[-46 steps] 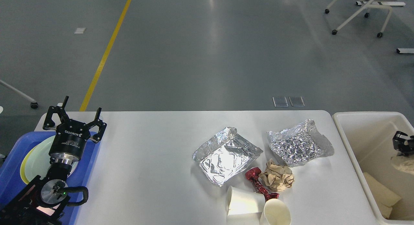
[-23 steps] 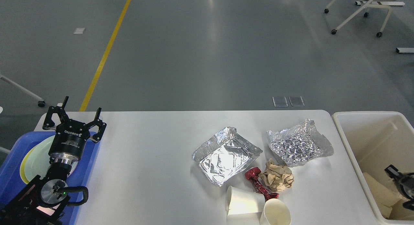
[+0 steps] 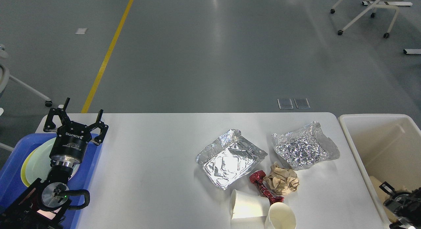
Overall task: Tidy desktop
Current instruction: 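Raise the right gripper out of the bin toward the foil packet, then lower the right gripper and grasp the crumpled foil packet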
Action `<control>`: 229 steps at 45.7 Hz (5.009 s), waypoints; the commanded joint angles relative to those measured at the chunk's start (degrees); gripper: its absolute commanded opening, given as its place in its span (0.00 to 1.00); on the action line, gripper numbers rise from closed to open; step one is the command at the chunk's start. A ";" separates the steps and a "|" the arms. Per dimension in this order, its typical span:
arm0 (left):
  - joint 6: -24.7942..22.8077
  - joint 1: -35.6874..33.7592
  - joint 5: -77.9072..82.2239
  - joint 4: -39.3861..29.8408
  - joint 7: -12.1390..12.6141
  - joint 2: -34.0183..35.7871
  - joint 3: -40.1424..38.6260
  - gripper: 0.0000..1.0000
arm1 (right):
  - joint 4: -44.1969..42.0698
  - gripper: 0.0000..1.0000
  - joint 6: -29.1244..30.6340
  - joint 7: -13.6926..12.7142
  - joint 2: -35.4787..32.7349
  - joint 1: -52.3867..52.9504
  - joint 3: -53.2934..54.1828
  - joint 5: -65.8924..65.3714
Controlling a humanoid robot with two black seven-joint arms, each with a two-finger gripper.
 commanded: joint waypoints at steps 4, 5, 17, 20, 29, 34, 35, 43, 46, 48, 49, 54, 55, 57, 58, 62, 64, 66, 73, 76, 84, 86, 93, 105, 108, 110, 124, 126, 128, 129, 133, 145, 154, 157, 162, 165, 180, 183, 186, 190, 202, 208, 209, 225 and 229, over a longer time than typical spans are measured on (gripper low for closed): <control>0.00 0.00 0.00 0.00 0.00 0.00 0.00 0.96 | 0.46 1.00 -3.02 0.00 -0.14 0.60 0.02 0.27; 0.00 0.00 0.00 0.00 0.00 0.00 0.00 0.96 | 0.46 1.00 -3.20 0.00 -0.14 0.60 0.02 0.27; 0.00 0.00 0.00 0.00 0.00 0.00 0.00 0.96 | 0.72 1.00 -3.20 0.00 -0.14 0.77 0.02 -0.08; 0.00 0.00 0.00 0.00 0.00 0.00 0.00 0.96 | 0.99 1.00 -3.11 0.00 -0.14 0.95 0.11 -0.26; 0.00 0.00 0.00 0.00 0.09 0.00 0.00 0.96 | 6.51 1.00 -2.06 -0.44 -3.91 6.04 -0.68 -1.75; 0.00 0.00 0.00 0.00 0.09 0.00 0.00 0.96 | 16.08 1.00 -1.18 -0.62 -10.33 12.71 -1.30 -7.54; 0.00 0.00 0.00 0.00 0.01 0.00 0.00 0.96 | 18.10 1.00 -0.92 -0.70 -11.64 14.29 -1.47 -9.21; 0.00 0.00 0.00 0.00 0.09 0.00 0.00 0.96 | 29.80 1.00 9.70 -0.97 -19.30 27.47 -5.33 -21.43; 0.00 0.00 0.00 0.09 0.09 0.00 0.00 0.96 | 32.44 1.00 16.99 -0.97 -20.53 34.50 -9.63 -22.93; 0.00 0.00 0.00 0.00 0.09 0.00 0.00 0.96 | 33.59 1.00 21.91 -0.97 -20.71 39.59 -13.32 -22.93; 0.00 0.00 0.00 0.00 0.09 0.00 -0.08 0.96 | 33.94 1.00 24.46 -0.97 -20.62 42.32 -15.17 -22.93; 0.00 0.00 0.00 0.00 0.09 0.00 0.00 0.96 | 36.66 1.00 35.45 -0.88 -19.75 54.98 -22.38 -22.76; 0.00 0.00 0.00 0.00 0.09 0.00 0.00 0.96 | 37.37 1.00 37.21 -0.88 -19.48 57.35 -23.26 -22.76; 0.00 0.00 0.00 0.00 0.09 0.00 0.00 0.96 | 39.12 1.00 39.94 -0.88 -18.78 61.57 -24.59 -22.76; 0.00 0.00 0.00 0.00 0.09 0.00 -0.08 0.96 | 39.91 1.00 41.35 -0.88 -18.52 63.51 -24.94 -22.76; 0.00 0.00 0.00 0.00 0.09 0.00 0.00 0.96 | 44.30 1.00 46.71 -0.88 -16.85 71.42 -26.17 -22.76; 0.00 0.00 0.00 0.00 0.09 0.00 0.00 0.96 | 46.15 1.00 49.43 -0.88 -15.36 75.11 -27.48 -22.76; 0.00 0.00 0.00 0.00 0.09 0.00 0.00 0.96 | 49.14 1.00 52.60 -0.88 -13.07 79.94 -29.33 -22.50; 0.00 0.00 0.00 0.00 0.09 0.00 0.00 0.96 | 60.12 1.00 56.92 -0.97 -4.11 94.26 -37.32 -12.94; 0.00 0.00 0.00 0.00 0.09 0.00 0.00 0.96 | 65.13 1.00 57.01 -0.97 0.02 101.47 -40.75 -5.12; 0.00 0.00 0.00 0.00 0.09 0.00 0.00 0.96 | 77.26 1.00 56.92 -0.97 4.25 115.02 -41.38 5.19; 0.00 0.00 0.00 0.09 0.09 0.00 -0.08 0.96 | 79.29 1.00 56.74 -0.97 4.78 116.69 -40.94 5.36; 0.00 0.00 0.00 0.00 0.09 0.00 -0.08 0.96 | 81.23 1.00 57.09 -1.06 4.78 118.19 -40.06 5.72; 0.00 0.00 0.00 0.00 0.18 0.00 -0.08 0.96 | 81.76 1.00 56.92 -1.06 4.60 118.37 -40.24 6.77; 0.00 0.00 0.00 0.00 0.09 0.00 -0.08 0.96 | 81.67 1.00 56.39 -1.14 4.43 118.19 -40.24 6.51; 0.00 0.00 0.00 0.00 0.09 0.00 -0.08 0.96 | 81.58 1.00 56.21 -1.06 4.43 118.02 -40.15 6.25; 0.00 0.00 0.00 0.00 0.18 0.00 -0.08 0.96 | 81.14 1.00 56.13 -1.06 4.25 114.86 -40.15 5.72; 0.00 0.00 0.00 0.00 0.18 0.00 -0.08 0.96 | 81.14 1.00 56.21 -1.06 4.08 114.33 -40.23 5.72; 0.00 0.00 0.00 0.00 0.09 0.00 -0.08 0.96 | 80.88 1.00 56.04 -1.06 3.38 113.10 -40.59 5.37; 0.00 0.00 0.00 0.00 0.09 0.00 -0.08 0.96 | 80.62 1.00 55.95 -1.06 3.11 112.31 -40.67 5.10; 0.00 0.00 0.00 0.00 0.09 0.00 -0.08 0.96 | 79.30 1.00 55.60 -0.97 2.67 109.24 -40.33 2.82; 0.00 0.00 0.00 0.00 0.09 0.00 -0.08 0.96 | 71.57 1.00 48.31 -0.97 4.33 96.06 -34.09 0.97; 0.00 0.00 0.00 0.00 0.09 0.00 -0.08 0.96 | 59.45 1.00 44.79 -0.71 10.57 79.81 -24.95 -7.45; 0.00 0.00 0.00 0.00 0.09 0.00 -0.08 0.96 | 54.44 1.00 43.74 -0.62 11.89 74.53 -22.75 -11.76; 0.00 0.00 0.00 0.00 0.09 0.00 -0.08 0.96 | 46.26 1.00 41.54 -0.18 13.21 66.18 -18.80 -18.70; 0.00 0.00 0.00 0.00 0.09 0.00 -0.08 0.96 | 42.75 1.00 39.96 0.52 13.57 61.35 -16.16 -24.32; 0.00 0.00 0.00 0.00 0.09 0.00 -0.08 0.96 | 33.87 0.99 29.33 9.31 15.94 46.75 -15.10 -43.85; 0.00 0.00 0.00 0.00 0.09 0.00 -0.08 0.96 | 31.23 0.99 28.01 9.40 16.20 44.55 -15.19 -44.56; 0.00 0.00 0.00 0.00 0.09 0.00 -0.08 0.96 | 29.91 0.99 27.48 9.40 16.20 43.40 -15.10 -44.64; 0.00 0.00 0.00 0.00 0.09 0.00 -0.08 0.96 | 29.20 0.99 26.07 9.40 16.47 42.08 -15.10 -44.64; 0.00 0.00 0.00 0.09 0.09 0.00 -0.08 0.96 | 28.50 0.99 23.26 9.40 16.91 40.24 -16.42 -44.73; 0.00 0.00 0.00 0.00 0.09 0.00 -0.08 0.96 | 28.23 0.99 22.82 8.87 17.70 39.53 -16.42 -44.56; 0.00 0.00 0.00 0.00 0.09 0.00 -0.08 0.96 | 28.23 0.99 22.73 8.87 17.78 39.44 -16.42 -44.56; 0.00 0.00 0.00 0.00 0.09 0.00 -0.08 0.96 | 27.18 0.99 21.67 8.61 17.79 37.86 -16.51 -44.29; 0.00 0.00 0.00 0.00 0.09 0.00 -0.08 0.96 | 25.86 0.97 21.50 8.61 17.79 36.90 -16.51 -44.29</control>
